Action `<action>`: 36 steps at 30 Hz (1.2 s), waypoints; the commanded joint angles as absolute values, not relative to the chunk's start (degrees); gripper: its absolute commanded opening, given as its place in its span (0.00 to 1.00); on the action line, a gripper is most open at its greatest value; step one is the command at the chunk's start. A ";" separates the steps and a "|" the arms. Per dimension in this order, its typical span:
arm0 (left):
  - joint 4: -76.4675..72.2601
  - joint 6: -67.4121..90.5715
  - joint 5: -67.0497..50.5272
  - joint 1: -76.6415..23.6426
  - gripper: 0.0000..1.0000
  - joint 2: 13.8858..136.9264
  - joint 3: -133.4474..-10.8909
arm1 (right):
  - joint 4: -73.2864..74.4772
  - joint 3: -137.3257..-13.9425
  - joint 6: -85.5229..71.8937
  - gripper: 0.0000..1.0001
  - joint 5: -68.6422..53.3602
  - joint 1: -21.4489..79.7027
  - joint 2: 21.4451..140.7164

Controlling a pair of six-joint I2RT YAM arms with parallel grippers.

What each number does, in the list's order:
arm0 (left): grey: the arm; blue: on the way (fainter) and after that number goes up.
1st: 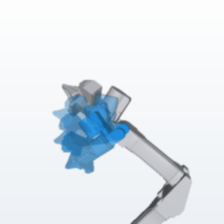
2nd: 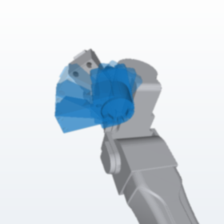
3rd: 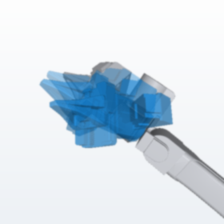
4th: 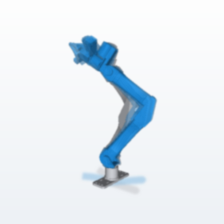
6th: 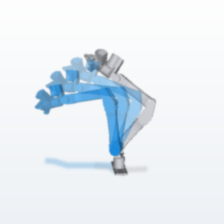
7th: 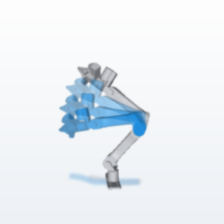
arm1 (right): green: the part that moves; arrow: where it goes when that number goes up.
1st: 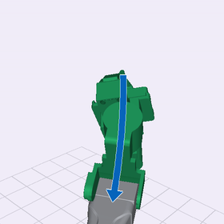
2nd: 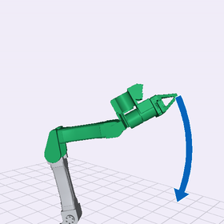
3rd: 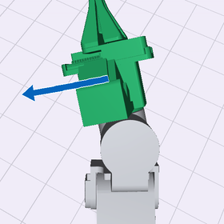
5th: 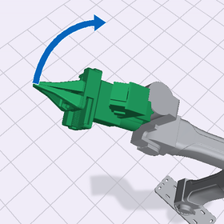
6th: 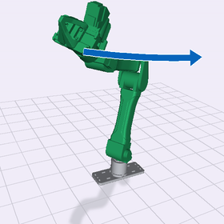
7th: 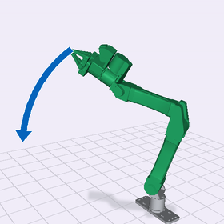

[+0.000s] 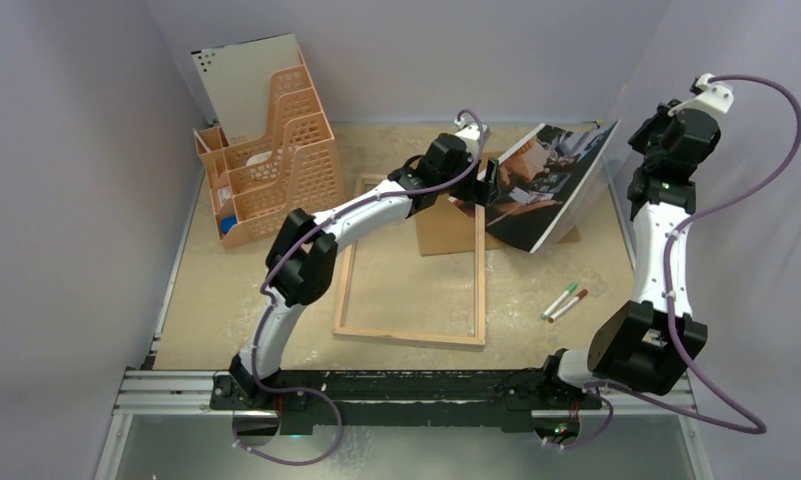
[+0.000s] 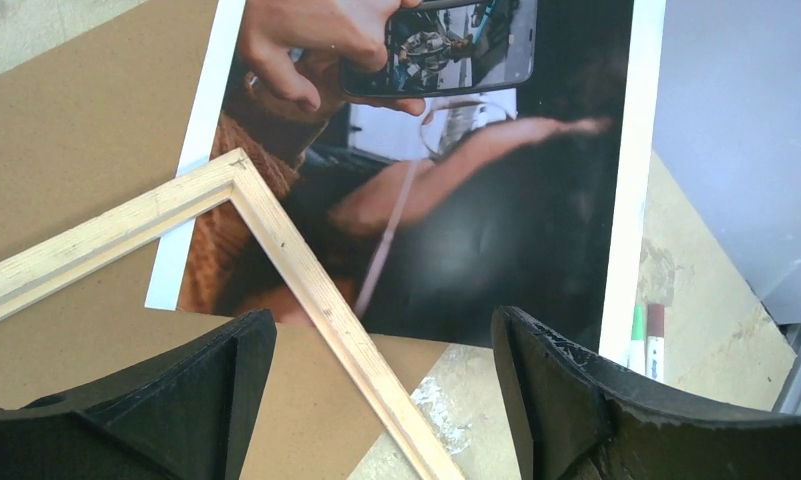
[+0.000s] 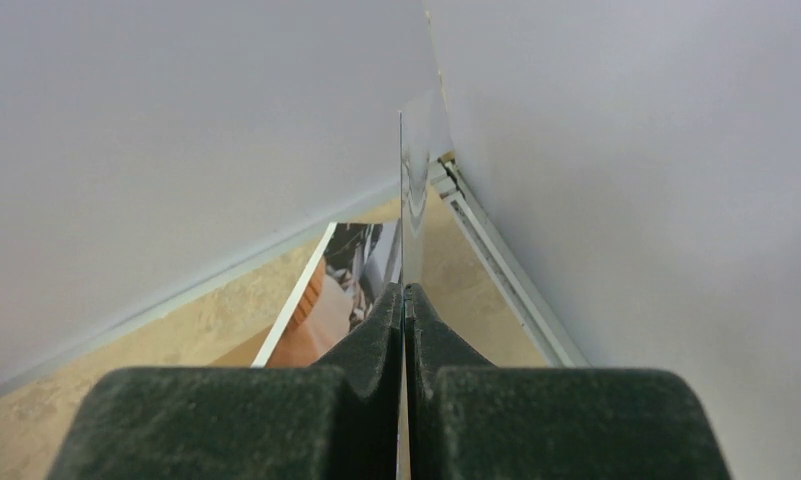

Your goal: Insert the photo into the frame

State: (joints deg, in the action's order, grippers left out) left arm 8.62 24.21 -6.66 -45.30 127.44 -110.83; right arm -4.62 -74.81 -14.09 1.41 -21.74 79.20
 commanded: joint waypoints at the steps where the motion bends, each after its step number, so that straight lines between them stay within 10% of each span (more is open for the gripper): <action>1: 8.52 22.85 -5.01 -45.20 0.83 124.38 -110.83 | -3.30 -80.66 -11.80 0.00 3.00 -21.11 75.60; 36: 10.90 18.18 0.73 -38.77 0.91 94.30 -98.80 | 6.65 -94.26 -22.38 0.00 -32.31 -15.96 63.35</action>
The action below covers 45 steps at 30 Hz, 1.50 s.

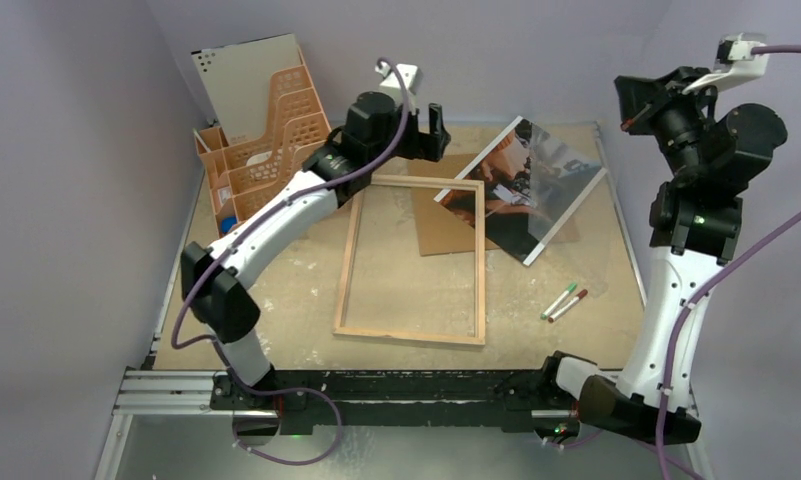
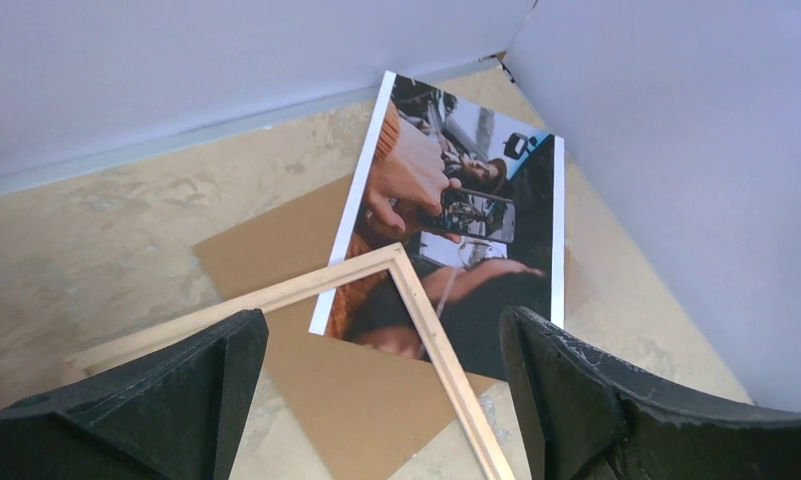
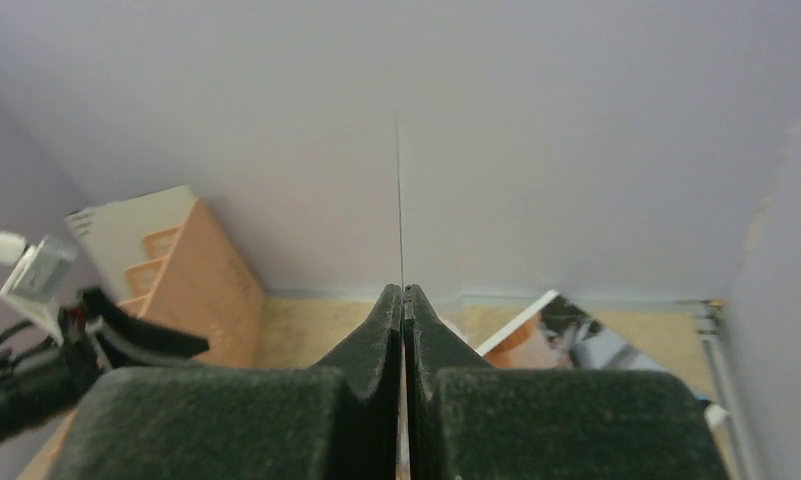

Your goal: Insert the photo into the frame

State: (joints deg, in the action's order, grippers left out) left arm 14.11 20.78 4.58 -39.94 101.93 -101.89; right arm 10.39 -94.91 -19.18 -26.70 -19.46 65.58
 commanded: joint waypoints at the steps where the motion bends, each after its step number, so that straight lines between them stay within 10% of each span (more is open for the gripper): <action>1: 10.78 17.36 0.64 -38.72 0.92 92.90 -97.70 | 6.72 -93.92 -22.35 0.00 -32.16 -14.54 63.22; 18: -11.55 30.57 -39.61 -21.10 0.94 83.78 -88.61 | -8.63 -97.69 -35.16 0.00 -49.03 -8.88 62.93; 29: -56.72 66.50 -45.28 -20.12 0.92 89.60 -83.45 | -19.21 -108.93 -48.51 0.00 -49.49 -8.88 65.13; 45: -70.81 72.94 -47.18 -23.14 0.70 82.26 -75.34 | -21.85 -107.33 -56.98 0.00 -41.69 -8.88 66.37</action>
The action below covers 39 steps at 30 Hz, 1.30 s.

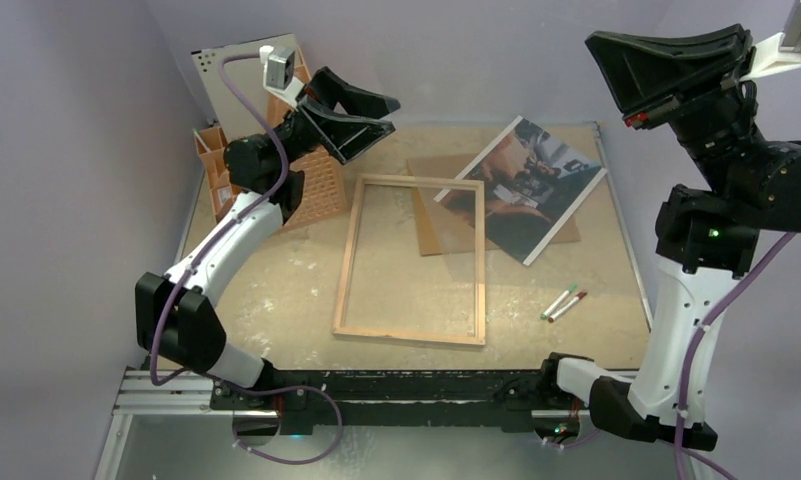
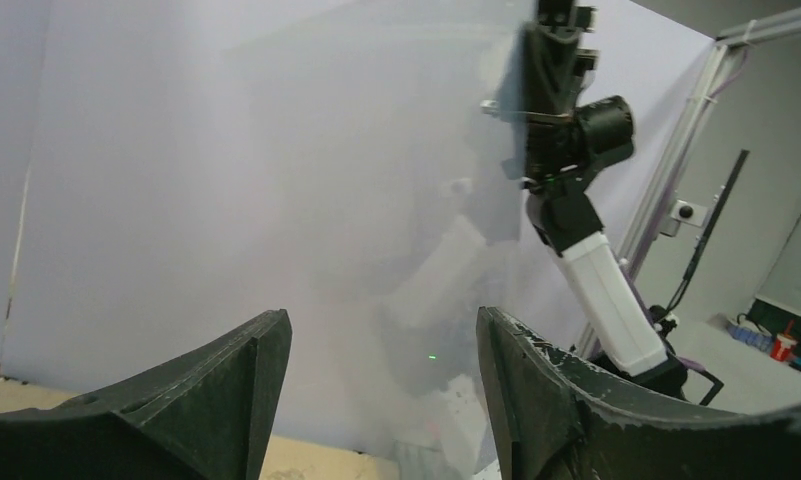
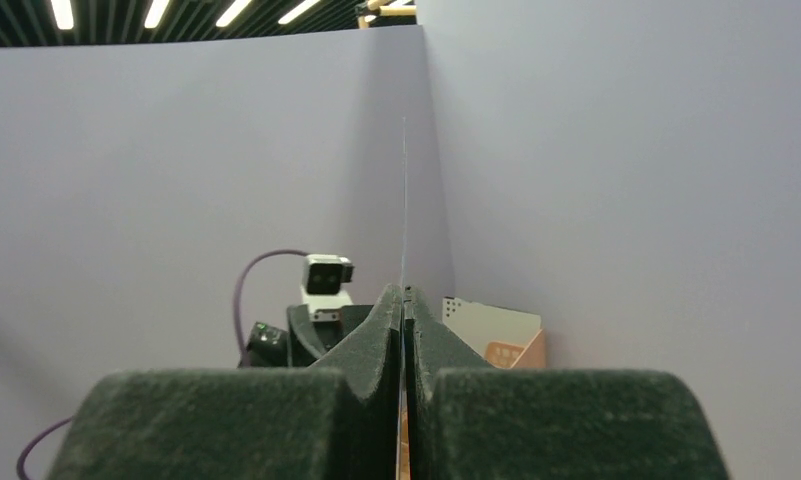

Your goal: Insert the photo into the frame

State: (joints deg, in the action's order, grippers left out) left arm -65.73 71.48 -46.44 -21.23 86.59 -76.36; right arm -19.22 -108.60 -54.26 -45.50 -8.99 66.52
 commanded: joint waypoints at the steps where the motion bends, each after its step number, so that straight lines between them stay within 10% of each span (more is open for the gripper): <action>1: -70.06 72.68 -47.20 -23.92 0.68 82.07 -75.40 | -22.48 -106.79 -57.32 0.00 -41.50 -8.88 66.36; 12: -62.67 67.95 -46.87 -28.83 0.46 80.28 -73.17 | -23.74 -102.14 -57.92 0.00 -37.04 -8.88 64.16; 22: -64.20 65.83 -45.45 -30.83 0.45 77.67 -68.11 | -27.58 -97.51 -60.41 0.00 -32.93 -8.88 62.02; 31: -62.64 62.67 -45.71 -31.57 0.00 77.91 -69.09 | -24.05 -93.12 -60.44 0.00 -35.40 -8.88 60.22; 39: -52.11 62.41 -45.61 -29.31 0.00 79.26 -78.42 | -24.38 -78.65 -52.43 0.57 -43.34 -8.87 53.35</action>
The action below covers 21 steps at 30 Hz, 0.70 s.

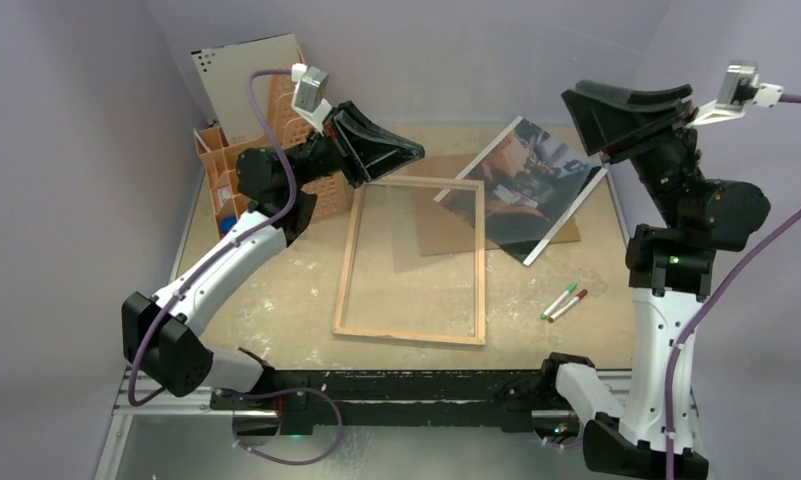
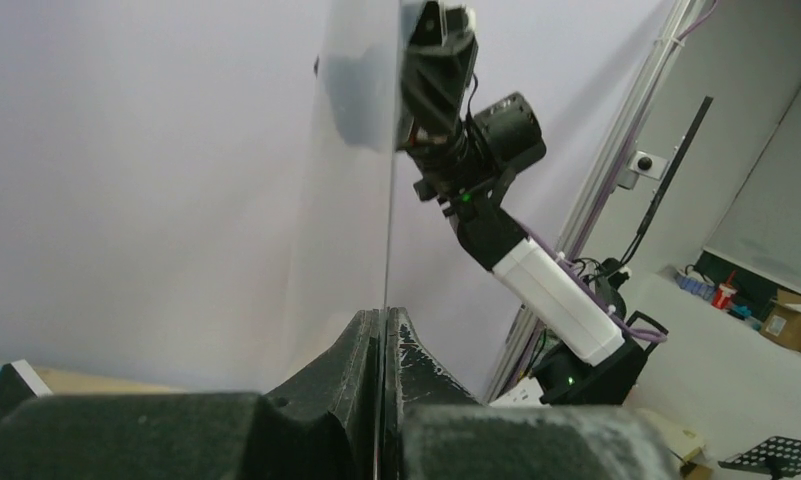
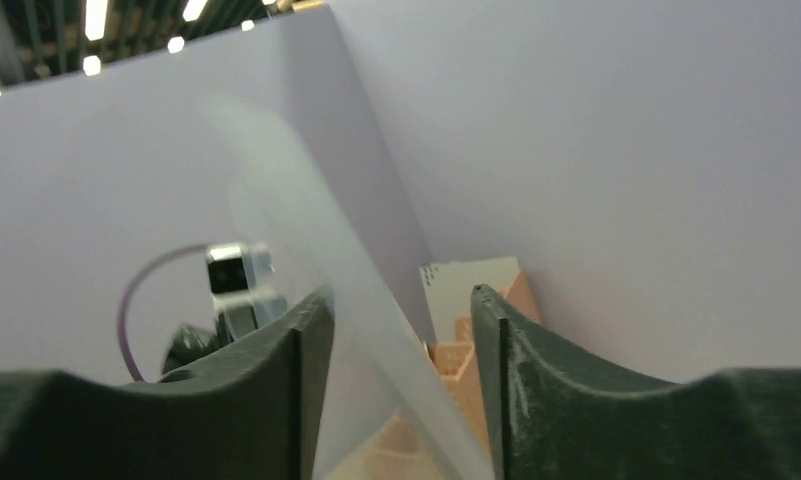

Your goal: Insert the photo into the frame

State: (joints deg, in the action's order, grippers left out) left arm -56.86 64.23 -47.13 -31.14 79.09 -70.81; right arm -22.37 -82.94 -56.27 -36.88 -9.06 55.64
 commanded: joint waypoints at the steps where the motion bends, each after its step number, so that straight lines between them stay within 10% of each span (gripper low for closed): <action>1: -50.63 62.59 -45.74 -28.93 0.00 79.79 -80.24 | -25.30 -77.18 -51.61 0.60 -45.23 -8.88 52.96; 13: -50.81 70.52 -48.19 -22.97 0.00 84.11 -89.26 | -33.25 -63.93 -48.79 0.83 -47.67 -8.88 48.00; 21: -49.77 70.72 -45.92 -22.76 0.00 82.70 -89.43 | -55.94 -55.50 -63.75 0.63 -49.74 -8.88 48.46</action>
State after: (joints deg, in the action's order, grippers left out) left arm -48.66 69.49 -48.16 -23.24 84.64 -87.64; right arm -39.97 -57.63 -55.29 -47.88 -8.99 48.58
